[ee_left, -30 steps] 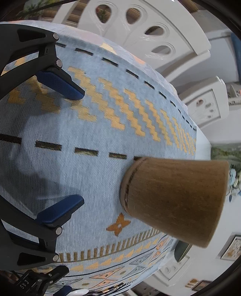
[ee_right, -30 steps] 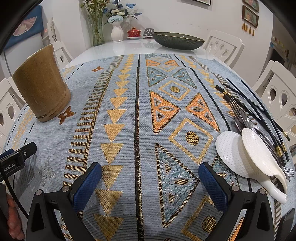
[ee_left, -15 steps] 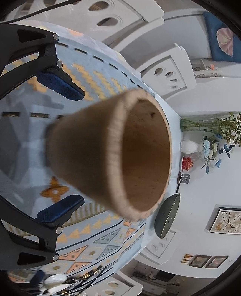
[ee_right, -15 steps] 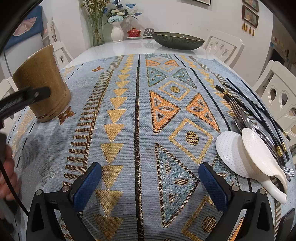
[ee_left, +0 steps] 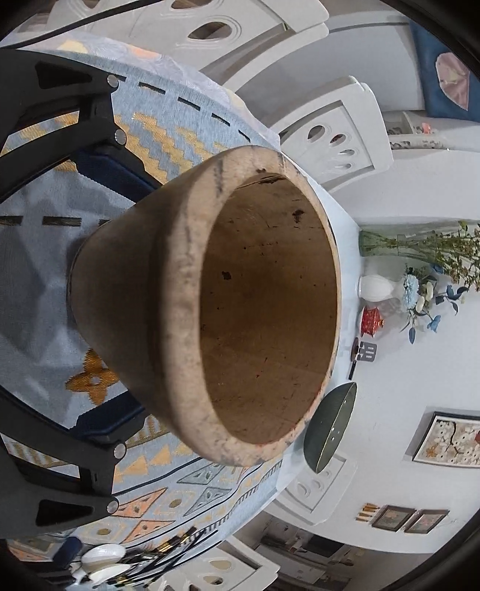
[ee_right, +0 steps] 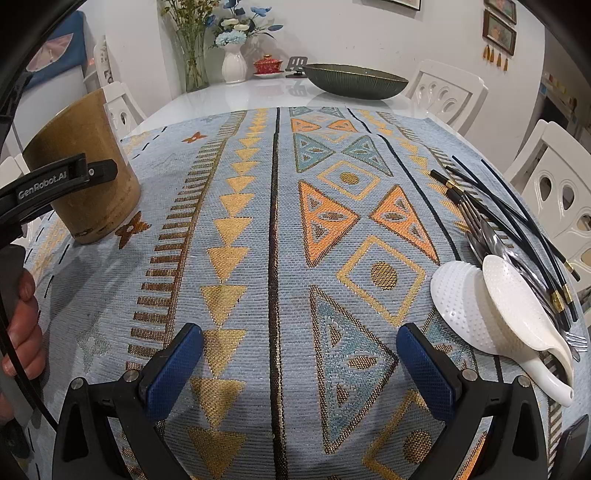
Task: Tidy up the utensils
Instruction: 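Grasp the tall wooden cup with the left tool and lift it, then move the right tool over the utensil pile while the left tool holds the wooden cup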
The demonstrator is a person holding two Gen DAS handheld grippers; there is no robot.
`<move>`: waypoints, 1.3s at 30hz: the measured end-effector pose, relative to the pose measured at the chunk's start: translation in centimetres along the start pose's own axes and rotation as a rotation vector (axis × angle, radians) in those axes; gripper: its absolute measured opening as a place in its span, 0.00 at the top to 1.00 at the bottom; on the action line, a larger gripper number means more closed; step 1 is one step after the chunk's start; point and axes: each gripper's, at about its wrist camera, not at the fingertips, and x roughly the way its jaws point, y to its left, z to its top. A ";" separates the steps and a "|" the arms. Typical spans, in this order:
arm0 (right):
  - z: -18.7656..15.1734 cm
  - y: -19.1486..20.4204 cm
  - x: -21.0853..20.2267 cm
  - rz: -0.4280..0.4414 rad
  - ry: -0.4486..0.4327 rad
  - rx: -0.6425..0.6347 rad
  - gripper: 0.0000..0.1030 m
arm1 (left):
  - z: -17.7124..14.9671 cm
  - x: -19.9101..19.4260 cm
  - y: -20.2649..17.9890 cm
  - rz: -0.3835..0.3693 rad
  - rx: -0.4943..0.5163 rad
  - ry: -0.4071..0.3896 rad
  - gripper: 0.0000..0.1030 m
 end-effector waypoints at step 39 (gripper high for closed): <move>1.4 -0.6 1.2 0.098 0.144 -0.133 0.00 | -7.1 -5.0 -2.0 0.168 -0.056 0.059 0.05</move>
